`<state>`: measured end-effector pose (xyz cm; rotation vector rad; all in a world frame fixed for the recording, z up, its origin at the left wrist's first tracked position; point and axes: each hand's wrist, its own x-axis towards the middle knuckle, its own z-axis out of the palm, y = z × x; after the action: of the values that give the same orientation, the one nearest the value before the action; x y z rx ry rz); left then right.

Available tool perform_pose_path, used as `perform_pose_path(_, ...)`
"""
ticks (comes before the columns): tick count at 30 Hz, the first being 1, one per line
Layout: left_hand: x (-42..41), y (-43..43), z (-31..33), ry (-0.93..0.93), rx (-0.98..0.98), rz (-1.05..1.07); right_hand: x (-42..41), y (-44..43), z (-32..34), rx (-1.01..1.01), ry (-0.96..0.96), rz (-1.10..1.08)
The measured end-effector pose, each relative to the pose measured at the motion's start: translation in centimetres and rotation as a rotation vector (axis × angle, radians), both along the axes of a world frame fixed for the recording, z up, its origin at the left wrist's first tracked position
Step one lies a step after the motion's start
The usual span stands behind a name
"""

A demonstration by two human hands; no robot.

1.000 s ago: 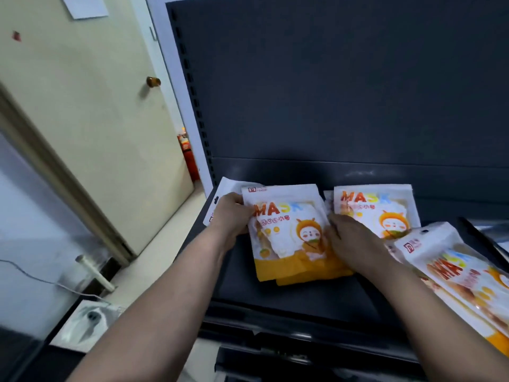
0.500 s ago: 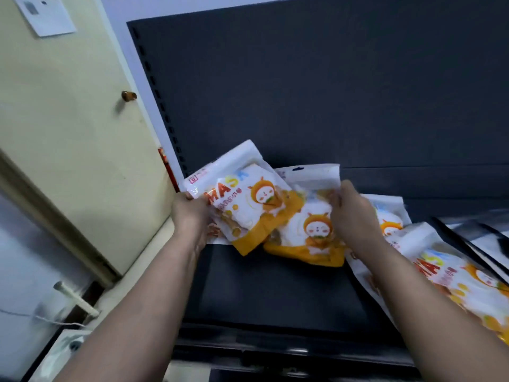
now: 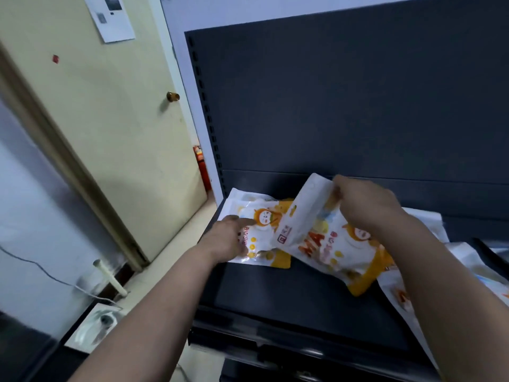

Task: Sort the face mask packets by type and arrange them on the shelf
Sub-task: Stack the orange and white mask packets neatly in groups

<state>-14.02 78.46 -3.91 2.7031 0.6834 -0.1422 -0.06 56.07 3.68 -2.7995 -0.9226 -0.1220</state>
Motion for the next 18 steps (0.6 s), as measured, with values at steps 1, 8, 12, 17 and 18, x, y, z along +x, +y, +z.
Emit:
perform_pose_path(1, 0.2, 0.0, -0.2, -0.055, -0.010, 0.017, 0.0, 0.1, -0.2, -0.006, 0.047, 0.026)
perform_pose_path(8, -0.3, 0.4, -0.5, -0.401, -0.287, 0.221, -2.3, 3.3, -1.3, -0.037, 0.154, 0.221)
perform_pose_path(12, -2.5, 1.7, 1.2, -0.674, -0.347, 0.323, -4.1, 8.8, -1.6, -0.074, 0.080, 0.332)
perform_pose_path(17, -5.2, 2.9, 1.3, -0.384, -0.228, -0.045, -6.5, 10.4, -5.2, 0.139, -0.078, 0.399)
perform_pose_path(18, -5.3, 3.0, 0.9, -0.254, -0.118, -0.121, -7.1, 9.4, -5.9, 0.119, -0.088, 0.413)
